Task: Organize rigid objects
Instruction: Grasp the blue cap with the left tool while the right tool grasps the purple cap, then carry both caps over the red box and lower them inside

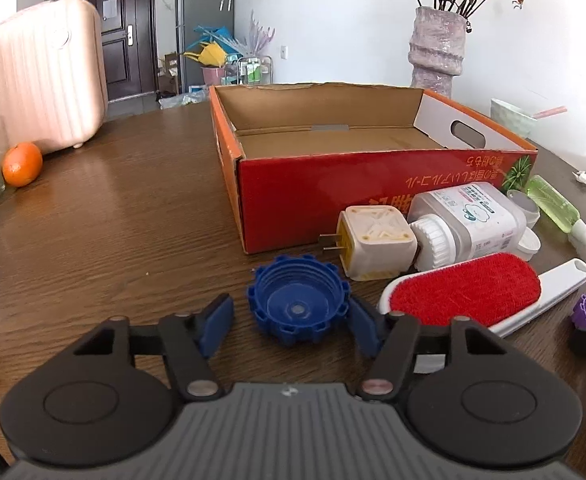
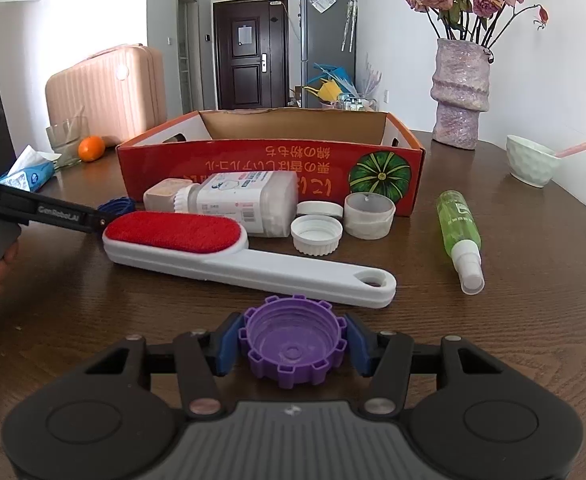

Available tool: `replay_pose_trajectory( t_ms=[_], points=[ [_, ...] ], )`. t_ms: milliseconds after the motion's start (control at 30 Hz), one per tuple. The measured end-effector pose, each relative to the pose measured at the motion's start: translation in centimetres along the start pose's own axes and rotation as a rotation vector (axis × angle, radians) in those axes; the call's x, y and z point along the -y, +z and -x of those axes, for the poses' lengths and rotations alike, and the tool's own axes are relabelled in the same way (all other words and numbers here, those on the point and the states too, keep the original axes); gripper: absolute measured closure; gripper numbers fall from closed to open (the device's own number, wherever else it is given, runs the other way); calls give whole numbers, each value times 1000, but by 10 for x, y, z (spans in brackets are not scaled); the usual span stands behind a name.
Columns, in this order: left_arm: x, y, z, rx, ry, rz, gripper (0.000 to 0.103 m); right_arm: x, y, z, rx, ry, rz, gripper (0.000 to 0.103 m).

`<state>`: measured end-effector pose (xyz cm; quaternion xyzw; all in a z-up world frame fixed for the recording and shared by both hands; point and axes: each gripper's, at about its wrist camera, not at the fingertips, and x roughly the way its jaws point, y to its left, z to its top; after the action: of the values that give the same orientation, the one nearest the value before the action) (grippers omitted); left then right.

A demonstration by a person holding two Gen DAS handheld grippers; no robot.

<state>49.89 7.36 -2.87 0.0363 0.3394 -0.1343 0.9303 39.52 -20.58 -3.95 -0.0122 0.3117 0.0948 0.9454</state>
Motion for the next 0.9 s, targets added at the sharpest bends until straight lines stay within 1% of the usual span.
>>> replay_pose_trajectory(
  t_ms=[33, 200, 400, 533, 733, 900],
  points=[
    [-1, 0, 0, 4, -2, 1, 50, 0, 0, 0, 1, 0, 0, 50],
    [-2, 0, 6, 3, -2, 28, 50, 0, 0, 1, 3, -5, 3, 50],
    [2, -8, 32, 29, 17, 37, 50, -2, -1, 16, 21, -13, 13, 50],
    [4, -14, 60, 60, 40, 53, 50, -3, -4, 32, 39, -13, 15, 50],
    [12, -27, 117, 136, 64, 62, 50, -7, -5, 62, 86, -16, 22, 50],
    [23, -46, 158, 176, 76, 71, 50, -12, -7, 92, 130, -13, 35, 50]
  ],
)
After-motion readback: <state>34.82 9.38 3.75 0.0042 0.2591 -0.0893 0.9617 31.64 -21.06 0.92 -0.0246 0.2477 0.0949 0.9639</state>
